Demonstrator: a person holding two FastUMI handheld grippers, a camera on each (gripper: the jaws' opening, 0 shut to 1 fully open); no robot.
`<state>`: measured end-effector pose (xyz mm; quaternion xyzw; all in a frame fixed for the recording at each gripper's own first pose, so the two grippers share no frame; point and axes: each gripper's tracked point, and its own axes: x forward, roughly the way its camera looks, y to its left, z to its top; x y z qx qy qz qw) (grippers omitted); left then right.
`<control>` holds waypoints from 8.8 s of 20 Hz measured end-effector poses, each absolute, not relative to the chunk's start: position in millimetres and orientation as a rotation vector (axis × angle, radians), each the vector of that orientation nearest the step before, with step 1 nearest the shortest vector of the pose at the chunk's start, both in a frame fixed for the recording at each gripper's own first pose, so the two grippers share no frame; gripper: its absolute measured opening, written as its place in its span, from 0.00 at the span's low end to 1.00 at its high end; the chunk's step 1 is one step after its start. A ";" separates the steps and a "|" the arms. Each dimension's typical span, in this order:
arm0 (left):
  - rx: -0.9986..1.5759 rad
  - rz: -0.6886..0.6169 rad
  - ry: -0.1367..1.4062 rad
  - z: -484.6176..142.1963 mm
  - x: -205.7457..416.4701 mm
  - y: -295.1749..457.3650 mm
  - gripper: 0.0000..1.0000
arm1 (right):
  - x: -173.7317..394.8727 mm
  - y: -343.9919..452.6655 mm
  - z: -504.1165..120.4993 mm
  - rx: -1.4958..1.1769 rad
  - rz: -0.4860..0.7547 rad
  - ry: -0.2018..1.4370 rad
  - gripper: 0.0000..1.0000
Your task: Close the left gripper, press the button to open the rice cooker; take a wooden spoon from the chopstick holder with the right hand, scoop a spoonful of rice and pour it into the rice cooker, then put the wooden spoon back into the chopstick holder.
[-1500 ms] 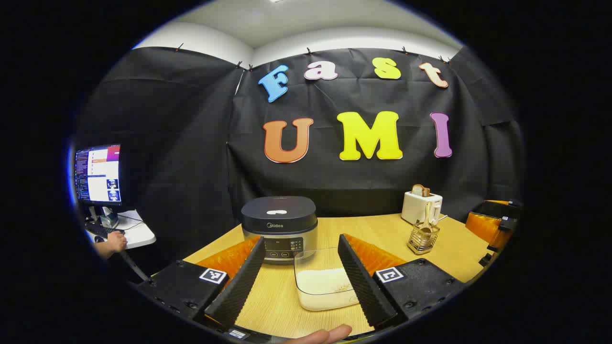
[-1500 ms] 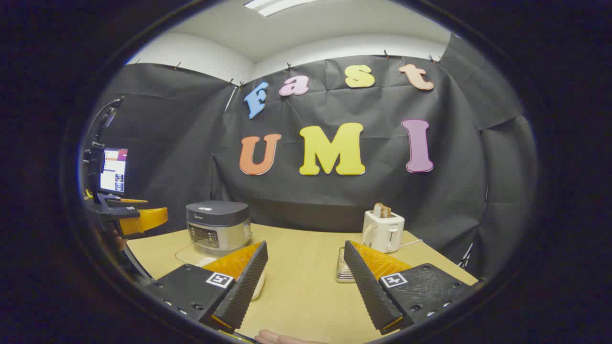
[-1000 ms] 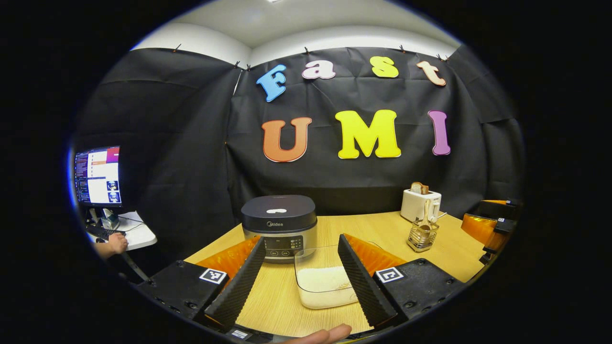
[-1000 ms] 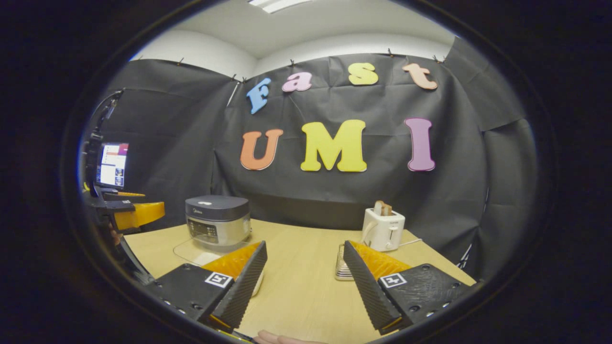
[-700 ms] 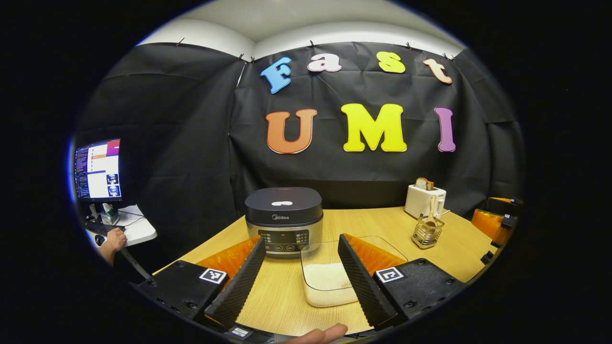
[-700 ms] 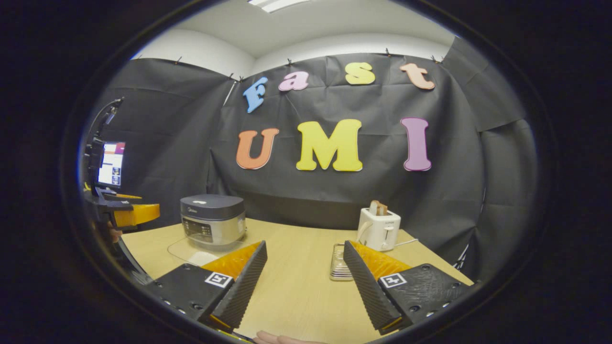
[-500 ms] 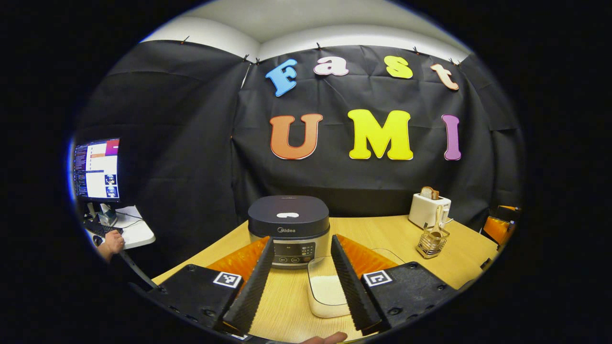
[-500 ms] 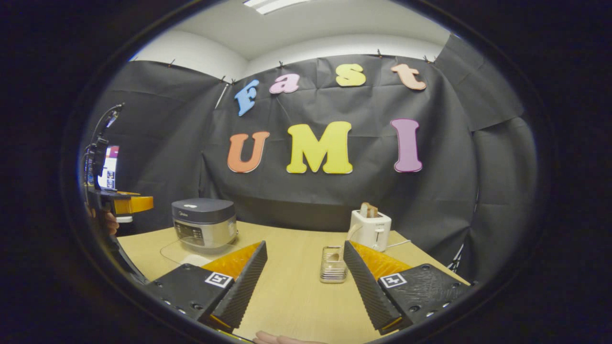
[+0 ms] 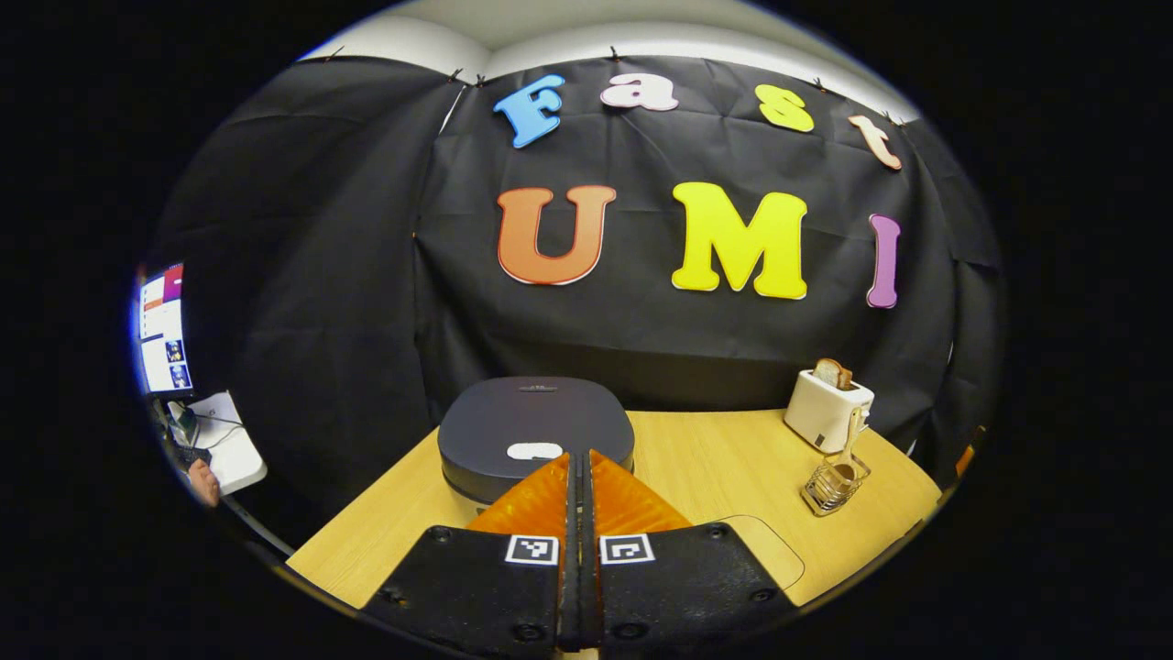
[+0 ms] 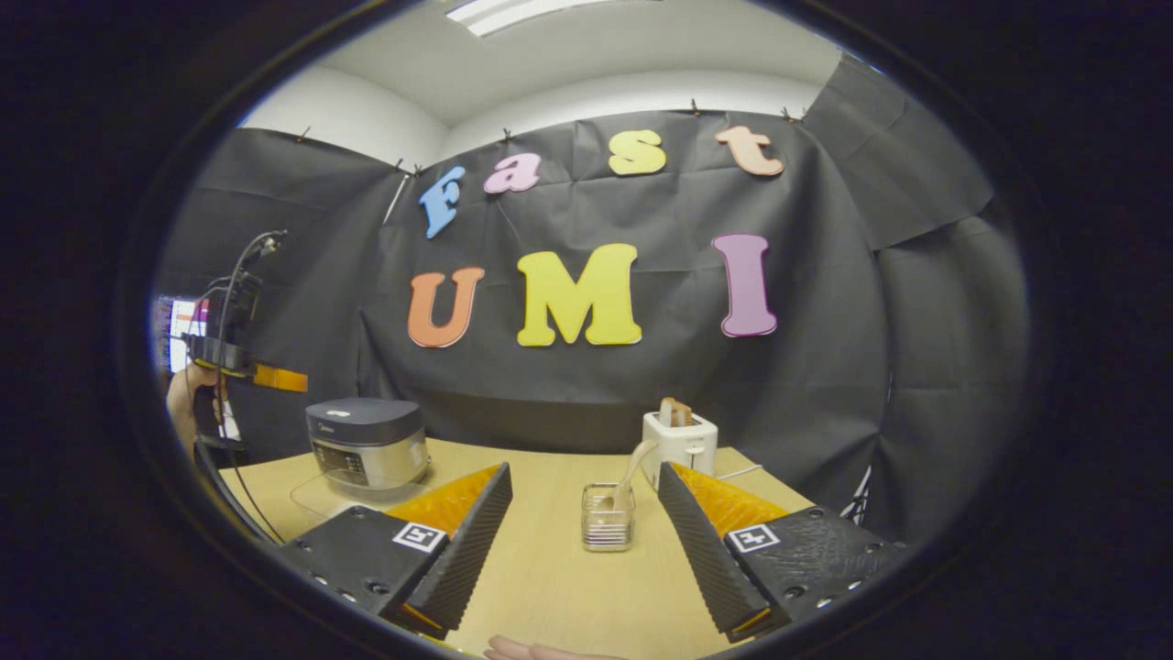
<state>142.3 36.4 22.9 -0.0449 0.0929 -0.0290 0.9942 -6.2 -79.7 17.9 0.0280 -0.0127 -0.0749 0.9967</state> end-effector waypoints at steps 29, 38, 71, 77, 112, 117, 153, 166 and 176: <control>-0.093 0.009 0.330 -29.1 230.3 62.4 0.03 | 12.6 -127.9 -9.4 0.155 -0.227 0.057 0.96; -0.020 0.025 0.067 56.0 202.0 51.1 0.40 | 61.7 -115.5 -49.0 0.180 -0.164 0.125 0.96; -0.037 0.068 0.055 -46.5 72.7 53.1 0.77 | 319.9 -166.3 -87.5 0.261 -0.066 0.446 0.23; -0.043 0.035 0.062 -41.1 58.7 50.1 0.78 | 267.1 -141.1 -41.3 0.196 -0.096 0.355 0.23; -0.073 0.064 -0.011 -5.2 15.2 99.8 0.77 | 202.0 208.6 -29.8 -0.060 0.191 0.215 0.18; -0.096 0.039 -0.010 -6.2 16.5 95.0 0.77 | 209.1 184.9 -51.5 -0.114 0.123 0.309 0.18; -0.076 0.002 0.037 -16.1 19.5 81.9 0.78 | 112.1 204.9 -133.1 0.761 0.277 0.937 0.19; -0.099 0.031 0.053 -21.6 22.7 96.9 0.78 | 124.2 195.2 -110.0 1.278 0.384 0.899 0.20; -0.081 0.052 0.067 -27.4 24.3 104.9 0.78 | 130.0 169.7 -78.9 1.490 0.359 0.808 0.20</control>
